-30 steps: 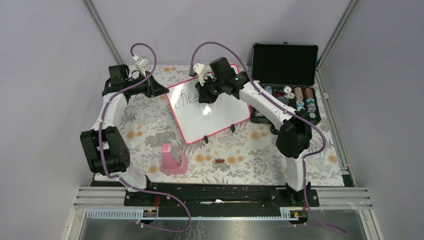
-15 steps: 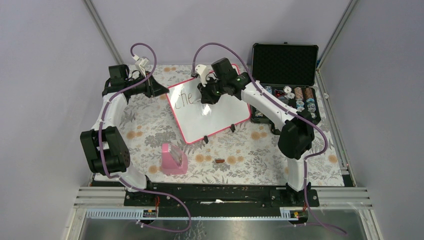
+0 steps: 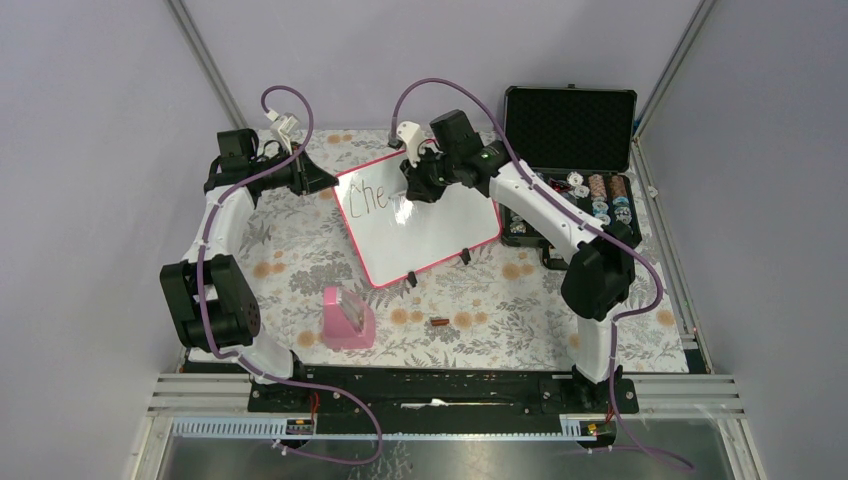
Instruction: Write a sentence on the whiteboard
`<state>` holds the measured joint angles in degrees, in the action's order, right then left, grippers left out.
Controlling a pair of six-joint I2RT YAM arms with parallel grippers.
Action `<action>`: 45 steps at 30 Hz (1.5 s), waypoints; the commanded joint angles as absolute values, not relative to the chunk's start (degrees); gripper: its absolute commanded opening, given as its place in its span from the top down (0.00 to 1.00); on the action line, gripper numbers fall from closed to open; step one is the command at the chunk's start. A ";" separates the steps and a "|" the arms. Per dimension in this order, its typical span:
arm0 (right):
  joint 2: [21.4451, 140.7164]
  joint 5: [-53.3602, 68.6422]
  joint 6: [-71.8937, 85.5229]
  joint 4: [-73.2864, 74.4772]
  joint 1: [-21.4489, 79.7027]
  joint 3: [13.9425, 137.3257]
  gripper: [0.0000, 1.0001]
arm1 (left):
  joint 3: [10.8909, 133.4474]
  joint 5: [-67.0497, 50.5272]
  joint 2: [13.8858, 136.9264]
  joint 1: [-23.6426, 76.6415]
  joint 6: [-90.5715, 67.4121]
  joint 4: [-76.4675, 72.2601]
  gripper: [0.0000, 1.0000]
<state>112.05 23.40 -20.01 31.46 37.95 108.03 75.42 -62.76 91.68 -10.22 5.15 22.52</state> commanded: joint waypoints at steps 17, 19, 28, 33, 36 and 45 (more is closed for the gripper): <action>112.83 21.29 -21.07 31.56 36.59 112.13 1.00 | 76.20 -63.75 90.07 -8.77 6.59 23.29 1.00; 113.08 21.27 -21.09 31.60 36.36 112.08 1.00 | 76.22 -63.72 90.13 -8.75 6.57 23.28 1.00; 112.94 20.76 -21.26 31.63 35.13 111.81 1.00 | 76.29 -63.55 90.03 -8.77 6.48 23.29 1.00; 112.39 20.58 -21.35 31.59 34.50 111.69 1.00 | 76.27 -63.67 90.25 -8.76 6.50 23.29 1.00; 112.47 20.54 -21.36 31.63 34.43 112.06 1.00 | 76.24 -63.67 90.22 -8.78 6.50 23.29 1.00; 114.11 21.66 -19.89 31.72 34.41 115.45 1.00 | 76.20 -63.55 89.93 -8.78 6.53 23.29 1.00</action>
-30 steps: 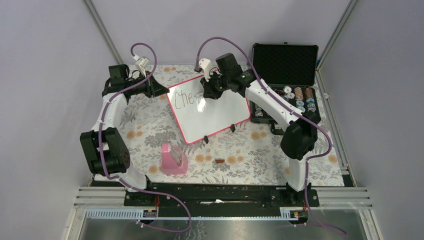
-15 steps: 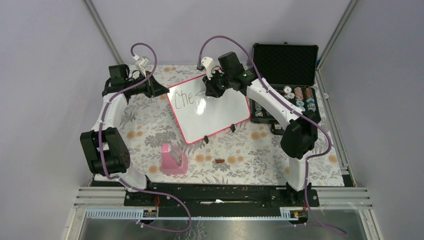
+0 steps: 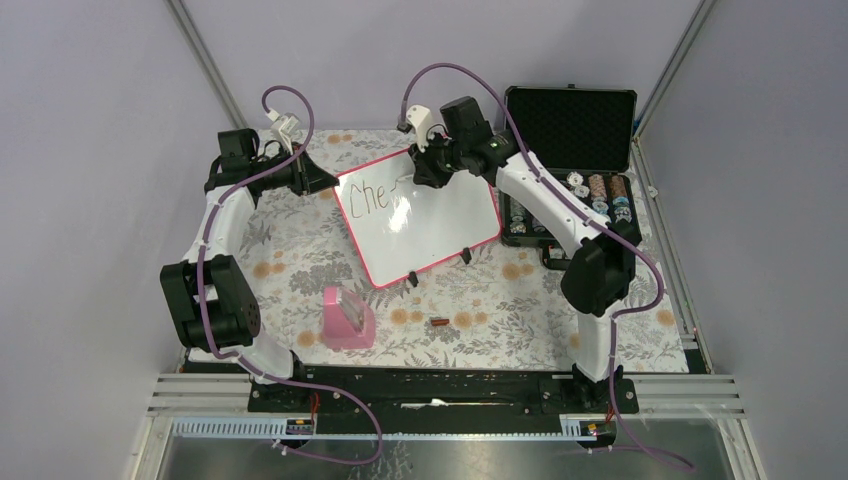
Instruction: Write a sentence on the whiteboard
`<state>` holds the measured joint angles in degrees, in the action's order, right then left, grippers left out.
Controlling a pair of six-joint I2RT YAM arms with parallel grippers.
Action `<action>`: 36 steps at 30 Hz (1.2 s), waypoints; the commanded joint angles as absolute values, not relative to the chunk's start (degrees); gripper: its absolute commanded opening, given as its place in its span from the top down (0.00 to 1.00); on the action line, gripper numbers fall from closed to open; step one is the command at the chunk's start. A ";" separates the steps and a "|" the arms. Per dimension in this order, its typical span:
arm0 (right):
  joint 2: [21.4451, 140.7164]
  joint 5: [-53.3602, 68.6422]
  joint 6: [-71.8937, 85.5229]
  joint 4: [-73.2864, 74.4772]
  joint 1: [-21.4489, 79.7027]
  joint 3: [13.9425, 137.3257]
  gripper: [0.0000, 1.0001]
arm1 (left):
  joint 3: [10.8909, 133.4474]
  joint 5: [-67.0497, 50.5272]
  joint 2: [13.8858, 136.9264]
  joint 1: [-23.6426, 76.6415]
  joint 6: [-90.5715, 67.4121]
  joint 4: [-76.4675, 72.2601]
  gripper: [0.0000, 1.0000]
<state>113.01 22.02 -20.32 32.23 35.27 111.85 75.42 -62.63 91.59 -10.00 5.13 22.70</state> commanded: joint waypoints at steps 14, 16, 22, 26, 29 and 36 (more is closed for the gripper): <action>116.61 22.85 -20.04 33.64 36.21 117.33 1.00 | 76.16 -63.55 89.94 -8.72 6.68 23.25 1.00; 116.66 22.85 -20.08 33.71 36.51 117.28 1.00 | 76.13 -63.57 90.00 -8.75 6.70 23.29 1.00; 116.50 22.72 -20.30 33.59 36.84 115.93 1.00 | 76.06 -63.40 89.89 -8.68 6.91 23.46 1.00; 115.75 22.88 -20.61 33.58 37.00 113.97 1.00 | 76.37 -63.42 89.94 -8.70 7.05 23.81 1.00; 115.05 22.90 -20.80 33.40 37.00 112.48 1.00 | 76.31 -63.42 90.07 -8.76 7.12 23.82 1.00; 112.66 22.44 -21.17 31.77 37.01 108.06 1.00 | 76.10 -63.39 89.98 -8.69 7.20 23.82 1.00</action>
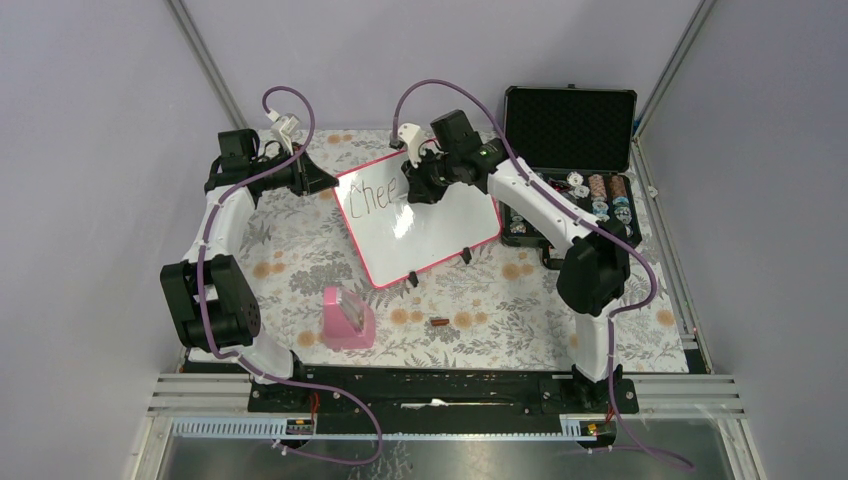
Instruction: Write a sentence on the whiteboard
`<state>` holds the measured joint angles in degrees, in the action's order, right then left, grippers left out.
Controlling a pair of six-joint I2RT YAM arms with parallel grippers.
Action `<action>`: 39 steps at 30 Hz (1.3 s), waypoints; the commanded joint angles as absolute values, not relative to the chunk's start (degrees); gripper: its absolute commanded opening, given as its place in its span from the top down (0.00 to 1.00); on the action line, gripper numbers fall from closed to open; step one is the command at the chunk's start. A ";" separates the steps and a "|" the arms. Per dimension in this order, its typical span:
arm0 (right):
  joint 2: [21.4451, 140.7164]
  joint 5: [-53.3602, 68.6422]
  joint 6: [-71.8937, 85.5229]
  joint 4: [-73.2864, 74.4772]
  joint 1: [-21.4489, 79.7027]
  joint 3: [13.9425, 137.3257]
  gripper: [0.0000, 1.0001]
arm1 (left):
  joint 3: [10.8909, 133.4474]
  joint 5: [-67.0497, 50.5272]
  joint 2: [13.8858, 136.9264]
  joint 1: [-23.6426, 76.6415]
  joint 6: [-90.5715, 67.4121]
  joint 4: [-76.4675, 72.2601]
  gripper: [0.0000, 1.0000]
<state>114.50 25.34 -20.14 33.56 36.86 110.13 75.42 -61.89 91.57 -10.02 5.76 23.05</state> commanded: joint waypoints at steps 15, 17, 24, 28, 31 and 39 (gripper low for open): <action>110.13 20.59 -22.05 31.34 35.08 106.82 1.00 | 76.02 -63.22 89.78 -8.73 7.21 23.82 1.00; 109.87 20.51 -22.14 31.31 34.86 106.75 1.00 | 76.03 -63.19 89.82 -8.72 7.19 23.82 1.00; 109.99 22.28 -21.58 32.70 34.74 108.58 1.00 | 76.03 -63.29 90.03 -8.68 7.20 23.80 1.00; 108.50 25.85 -20.16 34.28 35.28 110.24 1.00 | 75.90 -63.30 89.63 -8.66 7.22 23.82 1.00; 106.90 28.40 -19.67 34.85 35.55 110.19 1.00 | 75.68 -63.19 89.35 -8.61 7.38 23.74 1.00; 104.57 29.96 -21.26 36.04 35.44 109.65 1.00 | 75.53 -63.08 89.11 -8.44 8.01 24.27 1.00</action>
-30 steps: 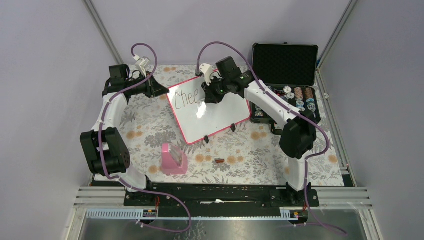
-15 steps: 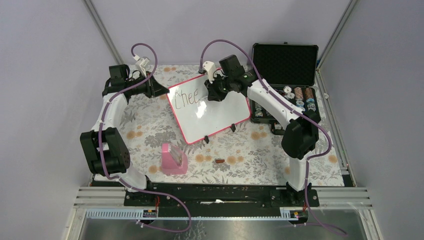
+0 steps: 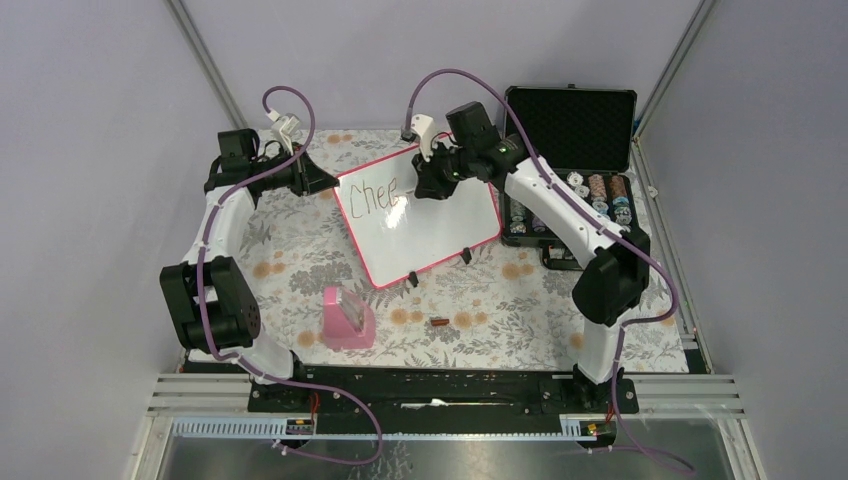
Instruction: Write a sentence on the whiteboard
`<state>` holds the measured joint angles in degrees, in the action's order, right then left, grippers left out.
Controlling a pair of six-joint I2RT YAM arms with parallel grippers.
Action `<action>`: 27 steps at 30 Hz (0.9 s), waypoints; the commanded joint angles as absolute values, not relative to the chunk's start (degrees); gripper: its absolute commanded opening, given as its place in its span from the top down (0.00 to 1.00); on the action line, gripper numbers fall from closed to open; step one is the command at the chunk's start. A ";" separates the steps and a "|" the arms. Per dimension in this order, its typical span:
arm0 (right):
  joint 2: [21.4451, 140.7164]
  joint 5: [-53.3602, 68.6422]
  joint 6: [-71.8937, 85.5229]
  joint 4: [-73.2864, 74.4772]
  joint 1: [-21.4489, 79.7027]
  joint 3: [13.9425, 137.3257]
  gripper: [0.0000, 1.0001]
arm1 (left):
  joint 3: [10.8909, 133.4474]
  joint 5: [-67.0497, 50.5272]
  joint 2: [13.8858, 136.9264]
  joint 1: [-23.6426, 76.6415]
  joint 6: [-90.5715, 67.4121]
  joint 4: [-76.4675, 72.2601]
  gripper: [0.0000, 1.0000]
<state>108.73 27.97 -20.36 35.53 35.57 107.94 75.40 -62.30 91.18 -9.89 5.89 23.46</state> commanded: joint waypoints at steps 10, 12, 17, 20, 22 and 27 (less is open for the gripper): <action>105.02 30.82 -21.12 34.80 33.19 109.76 1.00 | 75.59 -62.00 88.46 -7.88 9.82 25.62 1.00; 105.03 30.82 -20.95 33.60 32.97 109.04 1.00 | 75.90 -61.80 88.59 -7.67 10.17 26.10 1.00; 106.19 31.91 -20.46 32.78 32.77 109.03 1.00 | 75.98 -61.28 88.74 -7.04 10.81 26.54 1.00; 106.69 32.50 -20.24 32.74 32.78 109.35 1.00 | 76.32 -61.14 88.81 -6.86 11.03 27.03 1.00; 106.87 32.92 -19.90 32.83 32.79 109.51 1.00 | 76.35 -60.92 88.69 -6.77 11.20 27.16 1.00; 107.84 32.78 -19.95 32.86 33.26 109.92 1.00 | 76.33 -60.78 88.88 -6.50 11.42 27.15 1.00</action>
<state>106.98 31.22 -20.53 34.79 32.95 107.94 75.42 -60.88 90.02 -8.93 9.10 24.75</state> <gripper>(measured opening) 0.171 0.097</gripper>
